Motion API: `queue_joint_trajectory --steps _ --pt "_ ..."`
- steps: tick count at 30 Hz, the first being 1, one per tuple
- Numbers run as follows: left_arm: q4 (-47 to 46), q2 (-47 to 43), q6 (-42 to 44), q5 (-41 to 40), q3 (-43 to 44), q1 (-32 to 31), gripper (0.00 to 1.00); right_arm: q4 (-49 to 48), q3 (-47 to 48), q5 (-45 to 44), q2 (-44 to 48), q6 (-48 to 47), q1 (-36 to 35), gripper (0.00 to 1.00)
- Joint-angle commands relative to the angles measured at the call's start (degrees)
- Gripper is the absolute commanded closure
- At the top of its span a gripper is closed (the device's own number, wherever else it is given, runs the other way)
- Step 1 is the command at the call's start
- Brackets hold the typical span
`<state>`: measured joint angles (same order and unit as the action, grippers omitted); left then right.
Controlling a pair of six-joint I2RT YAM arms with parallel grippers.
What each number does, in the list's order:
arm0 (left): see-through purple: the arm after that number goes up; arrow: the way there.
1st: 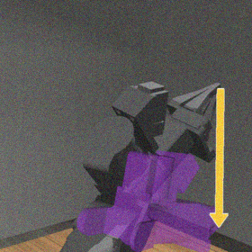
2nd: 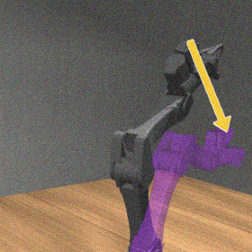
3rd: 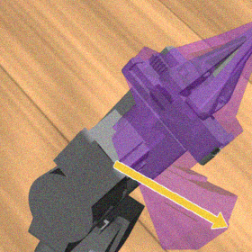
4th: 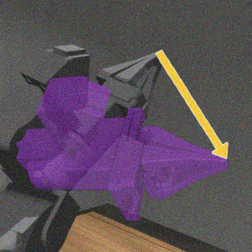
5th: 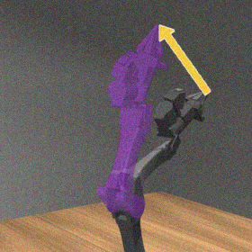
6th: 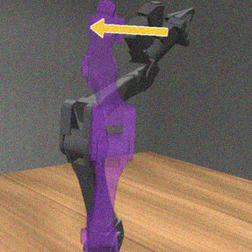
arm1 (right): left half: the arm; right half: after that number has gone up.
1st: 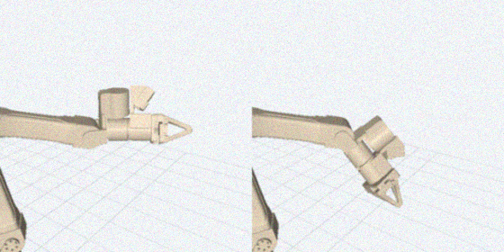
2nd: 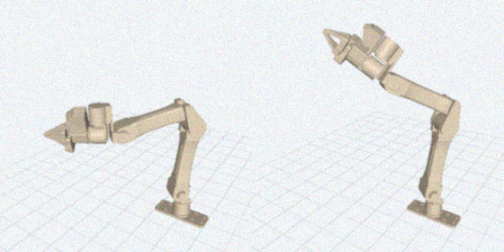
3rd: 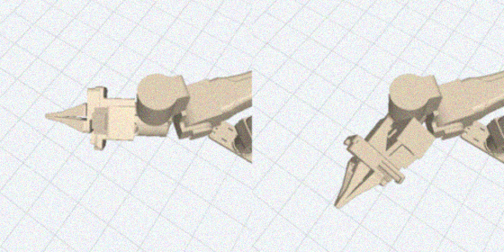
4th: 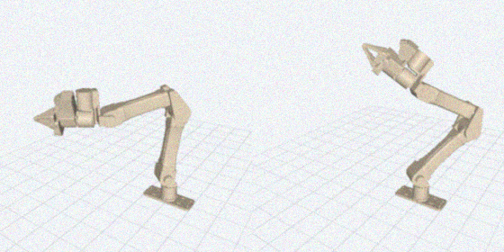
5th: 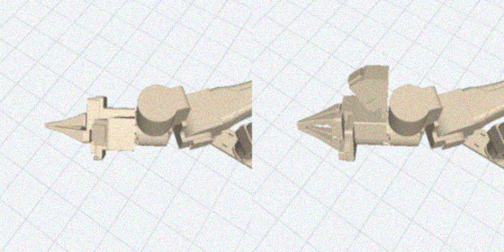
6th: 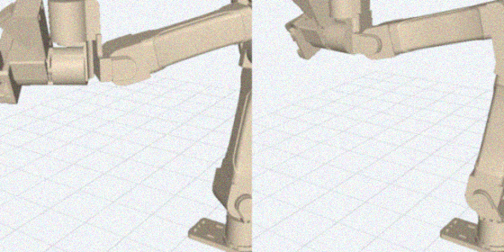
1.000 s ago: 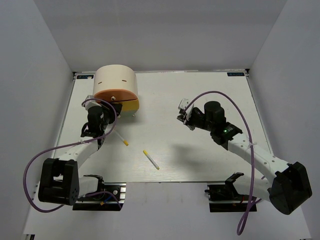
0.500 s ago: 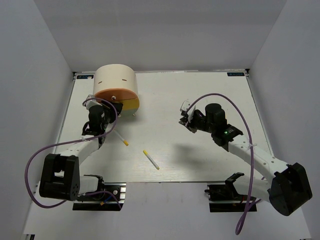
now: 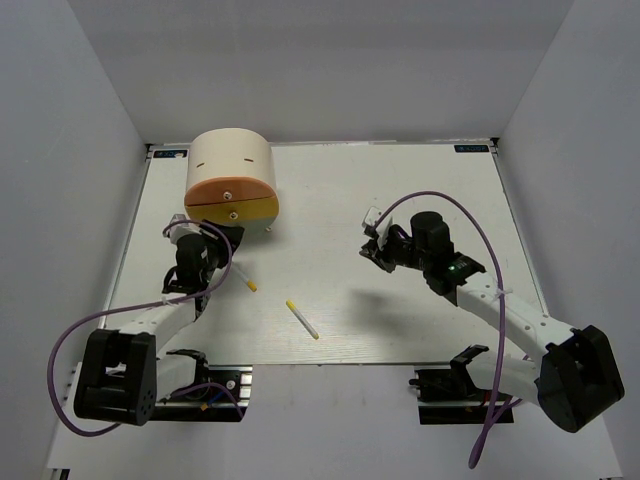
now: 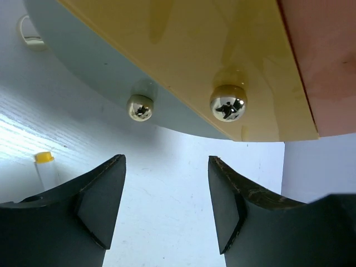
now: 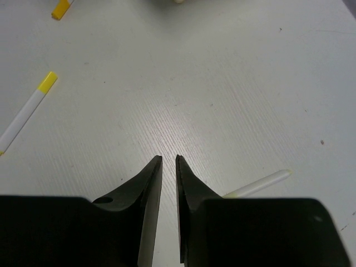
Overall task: Sort the stationery into containers
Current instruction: Open the drawer in the storage box.
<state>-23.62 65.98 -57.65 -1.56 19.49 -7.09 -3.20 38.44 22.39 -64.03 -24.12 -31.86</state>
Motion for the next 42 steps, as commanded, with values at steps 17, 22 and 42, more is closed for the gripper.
queue_joint_trajectory --steps 17,22,42 --pt "-12.59 15.24 -4.49 -1.16 3.81 0.59 0.46 -3.3 -2.58 0.98 2.15 1.53 1.71 0.78" --pt "-13.74 16.99 -5.02 -1.69 3.81 0.59 0.46 -3.57 -2.58 0.99 1.54 1.62 2.15 0.78" --pt "-19.36 22.61 -6.86 -4.86 6.09 0.59 0.58 -3.13 -2.84 1.43 0.66 1.36 2.94 0.78"
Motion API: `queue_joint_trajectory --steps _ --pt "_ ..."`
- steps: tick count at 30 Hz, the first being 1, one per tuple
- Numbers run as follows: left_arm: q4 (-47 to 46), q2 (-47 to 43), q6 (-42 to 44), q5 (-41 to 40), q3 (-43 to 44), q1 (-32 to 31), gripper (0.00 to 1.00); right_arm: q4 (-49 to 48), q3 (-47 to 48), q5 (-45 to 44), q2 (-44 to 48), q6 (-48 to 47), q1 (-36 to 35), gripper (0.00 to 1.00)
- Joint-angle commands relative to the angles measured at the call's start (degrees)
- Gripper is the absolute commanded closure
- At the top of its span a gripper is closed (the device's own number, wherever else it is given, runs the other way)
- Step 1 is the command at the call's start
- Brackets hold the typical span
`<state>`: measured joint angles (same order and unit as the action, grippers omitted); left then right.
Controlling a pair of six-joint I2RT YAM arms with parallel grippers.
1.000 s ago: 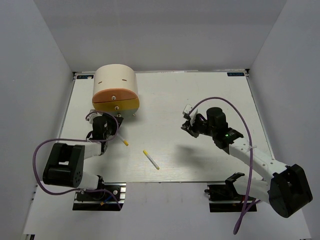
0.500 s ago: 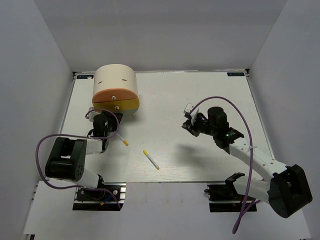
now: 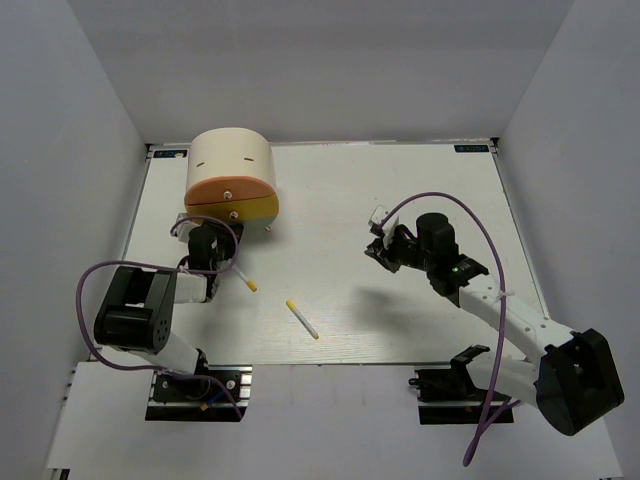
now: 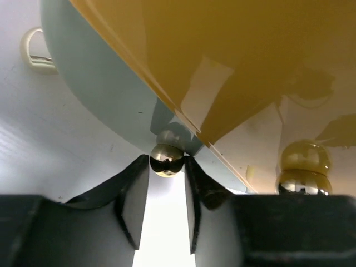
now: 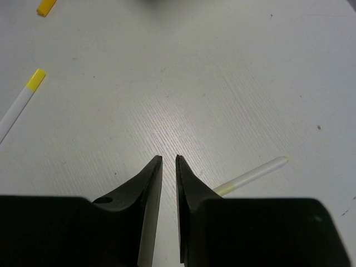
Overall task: Sort the stationery into containers
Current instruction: Open the drawer in the storage box.
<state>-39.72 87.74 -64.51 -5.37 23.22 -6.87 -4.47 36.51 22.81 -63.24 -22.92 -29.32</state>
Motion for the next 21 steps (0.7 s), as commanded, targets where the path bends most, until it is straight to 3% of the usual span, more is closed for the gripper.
queue_joint_trajectory --steps 1,10,13,14,21 --pt "-3.25 0.85 0.0 -1.05 2.35 0.37 0.6 -1.95 -0.83 0.92 0.05 -0.02 0.23 0.78" --pt "-4.92 2.26 0.0 0.18 2.35 0.37 0.75 -1.68 -1.27 0.66 0.14 -0.02 0.93 0.78" --pt "-4.92 1.03 0.52 0.18 0.86 0.37 0.76 -2.38 -1.36 -0.13 0.05 1.64 1.2 0.65" --pt "-4.92 -0.28 0.53 0.79 -0.1 0.37 0.77 -2.39 -1.27 -0.83 -0.47 2.08 1.28 0.55" --pt "-1.59 -8.63 1.05 0.8 -7.74 0.37 0.77 -0.1 1.28 -3.99 -5.21 9.02 2.86 0.48"
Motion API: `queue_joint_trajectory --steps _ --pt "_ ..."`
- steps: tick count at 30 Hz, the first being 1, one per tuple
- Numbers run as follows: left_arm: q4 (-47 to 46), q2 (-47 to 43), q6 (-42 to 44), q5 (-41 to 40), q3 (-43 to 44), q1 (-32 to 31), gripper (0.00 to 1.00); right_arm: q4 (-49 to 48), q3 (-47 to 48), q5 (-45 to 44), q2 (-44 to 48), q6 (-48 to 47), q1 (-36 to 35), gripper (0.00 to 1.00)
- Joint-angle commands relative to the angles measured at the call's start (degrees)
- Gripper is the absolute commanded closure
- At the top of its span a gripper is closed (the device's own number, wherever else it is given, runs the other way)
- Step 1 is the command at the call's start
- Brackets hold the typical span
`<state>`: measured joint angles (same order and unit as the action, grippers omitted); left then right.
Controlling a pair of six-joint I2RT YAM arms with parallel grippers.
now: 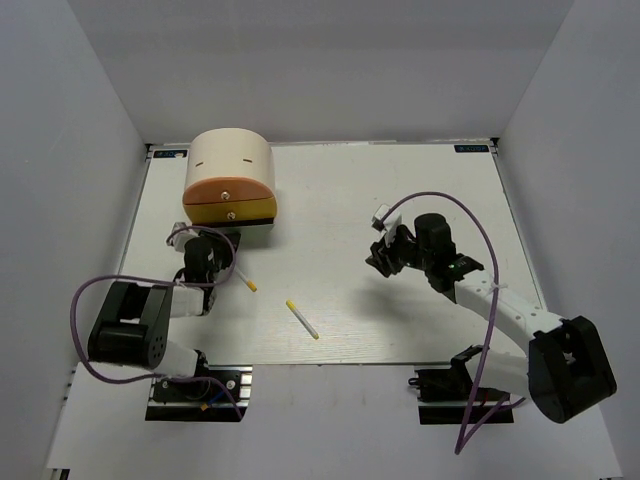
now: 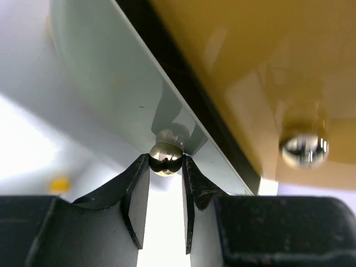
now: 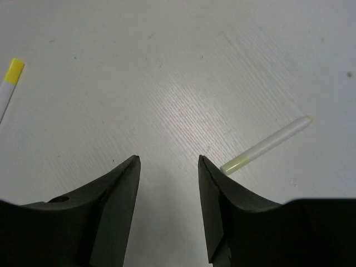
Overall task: Sort the stationery into containers
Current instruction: Open the drawer in the storage box, then pick up the pen from the center of the board.
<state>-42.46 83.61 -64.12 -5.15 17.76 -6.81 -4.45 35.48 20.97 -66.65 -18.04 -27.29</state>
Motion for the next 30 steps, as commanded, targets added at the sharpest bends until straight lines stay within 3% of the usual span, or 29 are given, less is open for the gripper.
queue_joint_trajectory --steps 1,9,11,12,16,23,25,30 --pt "2.45 -6.86 1.18 0.58 -2.99 -0.22 0.77 0.66 3.87 -2.34 -3.12 5.72 1.36 0.48" --pt "6.15 -14.61 1.19 -0.65 -8.71 -0.22 0.77 4.09 9.42 -3.66 -9.45 13.29 3.03 0.48" --pt "7.03 -15.32 1.19 -0.65 -8.71 -0.22 0.72 4.36 10.73 -4.62 -10.33 15.48 3.29 0.49" --pt "8.34 -15.32 1.19 -0.65 -8.71 -0.22 0.59 4.45 11.27 -5.93 -10.95 16.02 3.38 0.49" --pt "12.48 -15.84 1.71 0.57 -6.16 0.3 0.39 7.61 13.99 -8.84 -15.16 17.6 3.56 0.52" --pt "23.19 -22.52 6.02 -0.04 -2.38 -0.31 0.3 13.15 19.97 -17.26 -22.81 21.82 3.56 0.62" --pt "28.73 -26.38 7.77 -1.35 -1.85 -0.31 0.26 12.53 19.54 -18.33 -23.08 21.73 3.47 0.62" --pt "43.66 -32.19 12.61 -3.72 1.66 -0.31 0.26 12.63 19.97 -24.3 -25.01 21.65 3.56 0.63"
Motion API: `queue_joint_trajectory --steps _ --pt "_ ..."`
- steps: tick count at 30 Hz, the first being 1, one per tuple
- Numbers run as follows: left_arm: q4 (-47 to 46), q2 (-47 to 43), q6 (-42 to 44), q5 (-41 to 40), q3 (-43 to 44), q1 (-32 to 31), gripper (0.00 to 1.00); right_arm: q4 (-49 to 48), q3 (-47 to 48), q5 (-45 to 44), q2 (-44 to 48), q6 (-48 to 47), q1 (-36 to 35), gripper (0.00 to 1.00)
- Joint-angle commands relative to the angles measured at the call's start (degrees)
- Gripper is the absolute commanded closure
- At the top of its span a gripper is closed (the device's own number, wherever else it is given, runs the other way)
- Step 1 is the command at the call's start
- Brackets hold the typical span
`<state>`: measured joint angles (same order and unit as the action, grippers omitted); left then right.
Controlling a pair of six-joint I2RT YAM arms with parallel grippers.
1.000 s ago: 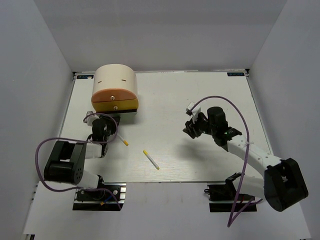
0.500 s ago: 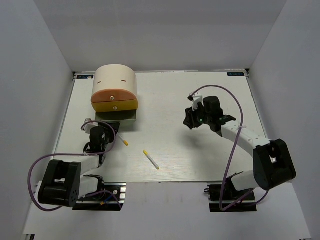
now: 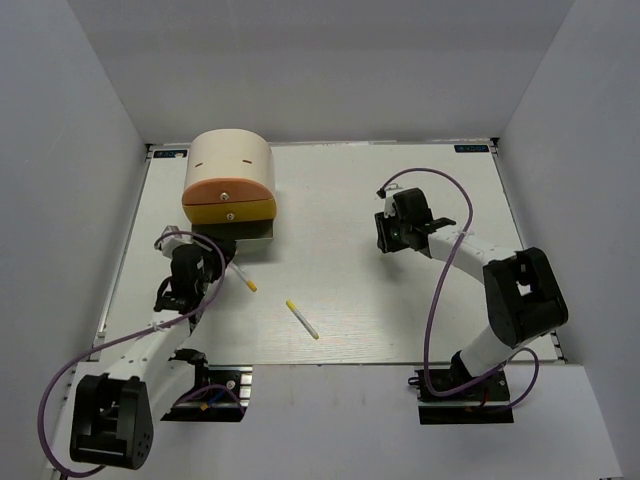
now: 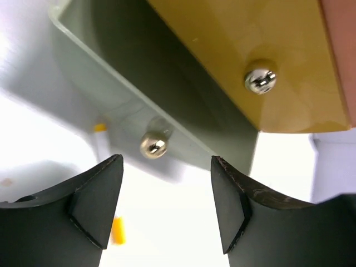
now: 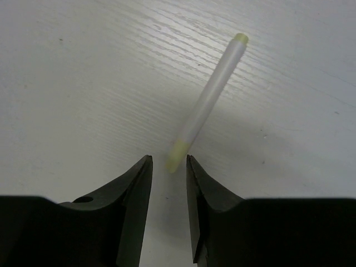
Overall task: Sort the stationery into containers
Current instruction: Pick up the pen from the center of the board.
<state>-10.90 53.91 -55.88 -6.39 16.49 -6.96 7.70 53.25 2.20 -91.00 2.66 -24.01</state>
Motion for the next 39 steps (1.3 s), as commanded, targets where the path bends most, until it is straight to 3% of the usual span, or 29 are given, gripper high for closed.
queue_joint_trajectory --steps 1,9,17,24,28,32,39 --pt "16.74 -3.19 4.9 -2.48 4.15 -0.16 0.26 0.3 2.29 -6.15 -1.1 0.86 0.19 0.63" --pt "33.91 0.14 4.37 -2.04 9.61 -0.16 0.25 0.47 5.45 -8.79 -7.25 -0.37 0.02 0.63" --pt "37.0 -5.12 3.85 -2.57 8.38 -0.16 0.25 1.52 12.12 -8.7 -13.93 0.33 0.19 0.63" --pt "37.61 -1.09 3.23 -3.1 8.38 -0.16 0.25 4.86 13.72 -7.38 -16.84 1.83 0.28 0.65" --pt "35.69 0.66 3.23 -2.57 8.91 -0.16 0.25 8.55 13.81 -5.45 -17.63 3.41 1.24 0.7" --pt "32.87 1.2 3.23 -1.44 8.21 -0.16 0.25 10.22 13.63 1.65 -17.46 2.1 1.6 0.87" --pt "28.47 1.72 3.23 2.08 6.45 -0.16 0.25 14.44 21.53 18.0 -15.7 -10.28 1.16 1.0"
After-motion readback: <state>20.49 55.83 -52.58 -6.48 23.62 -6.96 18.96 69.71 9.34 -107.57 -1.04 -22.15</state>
